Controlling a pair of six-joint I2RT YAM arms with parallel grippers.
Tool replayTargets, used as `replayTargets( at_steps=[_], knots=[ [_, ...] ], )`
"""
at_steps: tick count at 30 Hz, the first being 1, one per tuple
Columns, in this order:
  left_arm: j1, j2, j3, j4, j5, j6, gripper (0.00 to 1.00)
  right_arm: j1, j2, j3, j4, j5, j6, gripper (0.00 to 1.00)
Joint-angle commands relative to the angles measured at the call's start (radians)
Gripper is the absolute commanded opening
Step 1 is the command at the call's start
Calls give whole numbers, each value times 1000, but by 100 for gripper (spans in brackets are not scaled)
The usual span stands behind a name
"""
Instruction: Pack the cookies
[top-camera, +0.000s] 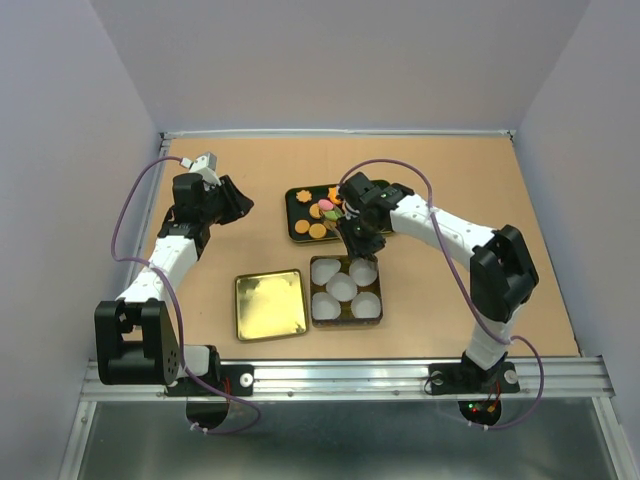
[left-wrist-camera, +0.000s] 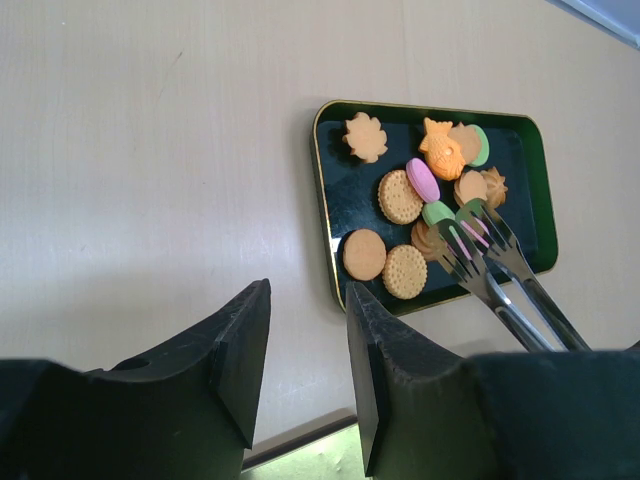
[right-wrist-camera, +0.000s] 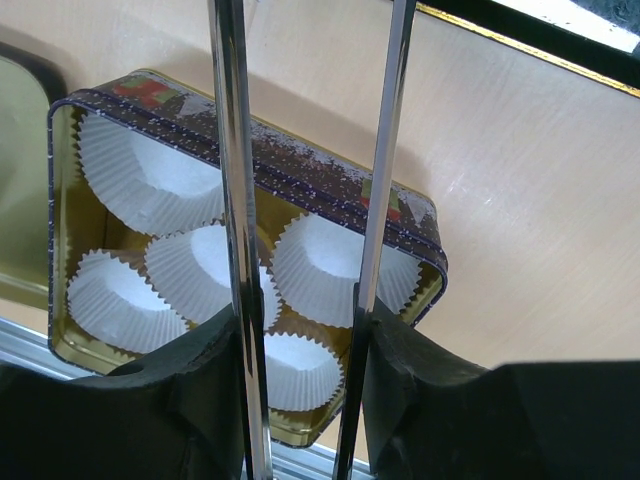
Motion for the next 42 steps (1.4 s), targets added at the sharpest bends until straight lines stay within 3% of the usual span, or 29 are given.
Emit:
replayTargets(
  at_steps=[1, 12, 35, 42],
  knots=[
    [3, -30, -7, 17, 8, 13, 47, 10, 22, 17, -6, 24, -15, 45],
    [3, -35, -10, 13, 5, 16, 47, 8, 68, 52, -6, 113, 35, 41],
    [3, -35, -16, 11, 6, 15, 46, -21, 4, 91, -25, 275, 46, 38],
    [3, -35, -16, 11, 6, 15, 45, -36, -1, 105, -25, 231, 46, 12]
  ],
)
